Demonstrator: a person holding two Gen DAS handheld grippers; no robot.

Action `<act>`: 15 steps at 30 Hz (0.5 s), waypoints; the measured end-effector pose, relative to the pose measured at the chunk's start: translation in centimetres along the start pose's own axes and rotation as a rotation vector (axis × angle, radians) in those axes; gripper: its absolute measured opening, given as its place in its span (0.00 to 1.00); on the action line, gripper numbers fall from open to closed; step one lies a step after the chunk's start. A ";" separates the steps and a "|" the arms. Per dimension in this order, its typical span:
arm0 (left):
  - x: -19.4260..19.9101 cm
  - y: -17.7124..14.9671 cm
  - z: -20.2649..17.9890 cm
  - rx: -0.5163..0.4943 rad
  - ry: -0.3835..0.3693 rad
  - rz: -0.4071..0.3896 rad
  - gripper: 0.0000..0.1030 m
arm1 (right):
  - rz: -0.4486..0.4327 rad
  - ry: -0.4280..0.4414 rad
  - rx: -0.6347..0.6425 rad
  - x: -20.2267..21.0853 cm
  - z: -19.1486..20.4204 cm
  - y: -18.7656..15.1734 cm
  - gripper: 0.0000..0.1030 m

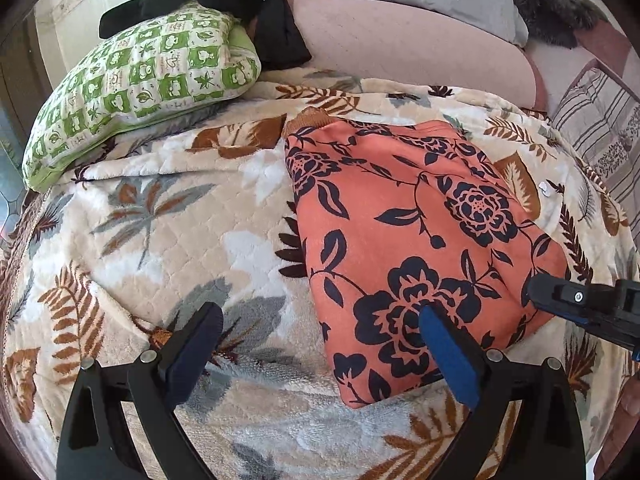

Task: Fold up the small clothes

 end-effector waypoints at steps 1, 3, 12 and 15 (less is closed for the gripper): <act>-0.7 -0.3 -0.2 -0.010 0.005 0.019 0.96 | 0.019 -0.016 0.001 -0.5 -0.2 -0.3 0.24; -2.7 -1.5 -0.5 -0.040 0.018 0.075 0.96 | 0.074 -0.088 0.007 -2.4 -1.4 -1.0 0.23; -2.3 -0.1 -0.1 0.021 -0.038 0.019 0.99 | 0.124 -0.102 0.036 -3.0 -0.8 0.0 0.22; -1.7 0.7 0.5 0.031 -0.038 -0.003 0.99 | 0.038 -0.040 0.085 -1.2 1.1 1.9 0.22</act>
Point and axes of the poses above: each gripper's, at about its wrist camera, not at the fingertips, and x roughly against the way its jaws point, z to its left, y to its top, the point moved 10 cm from there along -x, roughly the way its jaws point, and after that the axes turned 14 degrees about -x, right-handed, at the moved point
